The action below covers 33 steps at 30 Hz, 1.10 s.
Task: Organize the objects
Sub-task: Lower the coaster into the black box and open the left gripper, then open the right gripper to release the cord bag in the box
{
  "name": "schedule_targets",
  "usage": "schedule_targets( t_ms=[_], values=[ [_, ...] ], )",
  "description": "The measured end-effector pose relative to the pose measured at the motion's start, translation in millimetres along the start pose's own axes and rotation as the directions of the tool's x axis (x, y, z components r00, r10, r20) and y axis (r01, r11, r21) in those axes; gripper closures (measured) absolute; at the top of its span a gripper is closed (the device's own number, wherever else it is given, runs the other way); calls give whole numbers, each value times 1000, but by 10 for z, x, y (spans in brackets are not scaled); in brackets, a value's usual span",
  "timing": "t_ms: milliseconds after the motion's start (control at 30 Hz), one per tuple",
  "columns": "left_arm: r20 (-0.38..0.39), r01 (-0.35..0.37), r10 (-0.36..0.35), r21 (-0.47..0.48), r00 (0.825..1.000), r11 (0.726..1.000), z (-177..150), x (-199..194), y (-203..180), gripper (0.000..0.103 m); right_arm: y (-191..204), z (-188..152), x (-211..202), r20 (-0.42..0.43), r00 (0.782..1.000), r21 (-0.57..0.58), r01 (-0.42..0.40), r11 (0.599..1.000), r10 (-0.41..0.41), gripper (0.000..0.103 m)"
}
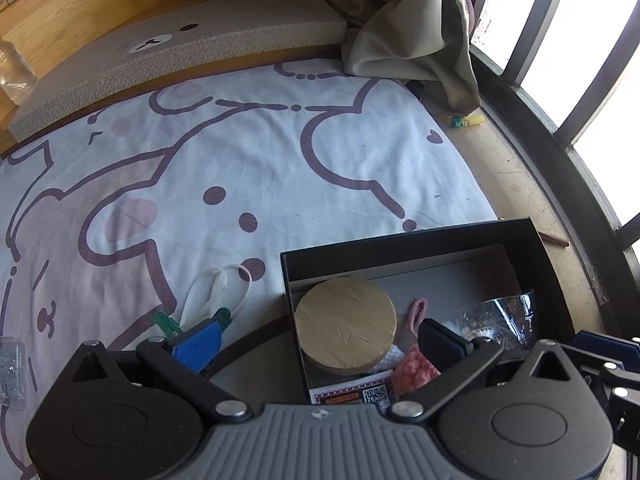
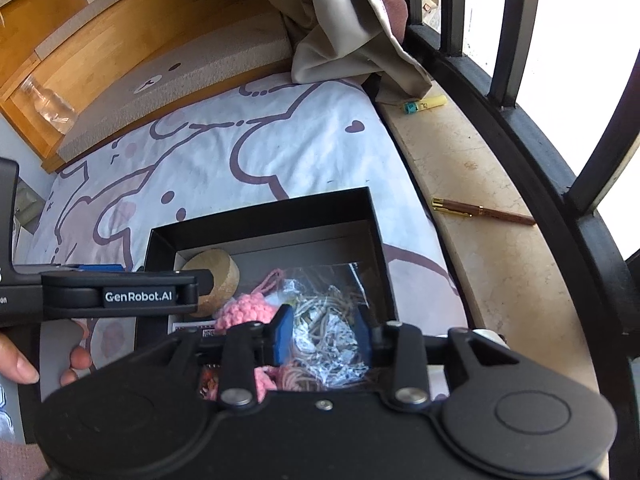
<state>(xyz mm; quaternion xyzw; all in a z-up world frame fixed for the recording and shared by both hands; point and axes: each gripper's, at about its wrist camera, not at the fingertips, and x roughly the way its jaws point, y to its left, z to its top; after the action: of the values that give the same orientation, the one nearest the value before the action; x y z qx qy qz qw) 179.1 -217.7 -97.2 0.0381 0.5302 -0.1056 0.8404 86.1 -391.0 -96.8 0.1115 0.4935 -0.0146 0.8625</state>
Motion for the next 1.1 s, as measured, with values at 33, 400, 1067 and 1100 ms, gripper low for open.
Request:
schedule_targets(
  t_ms=[33, 400, 1067, 1100],
  values=[
    [3, 2, -2, 2, 1000, 1000, -13, -46, 9, 0, 4, -5, -36, 9, 1000, 6, 3, 1000, -3, 63],
    [58, 7, -7, -2, 998, 1000, -216, -589, 118, 0, 139, -153, -463, 81, 996, 15, 28, 999, -29, 56],
    [168, 13, -13, -1, 986, 1000, -676, -1484, 319, 0, 306, -526, -1190, 206, 976, 9, 73, 997, -74, 29],
    [170, 9, -9, 2, 985, 1000, -702, -1505, 324, 0, 309, -549, -1208, 210, 974, 5, 82, 997, -81, 28]
  ],
)
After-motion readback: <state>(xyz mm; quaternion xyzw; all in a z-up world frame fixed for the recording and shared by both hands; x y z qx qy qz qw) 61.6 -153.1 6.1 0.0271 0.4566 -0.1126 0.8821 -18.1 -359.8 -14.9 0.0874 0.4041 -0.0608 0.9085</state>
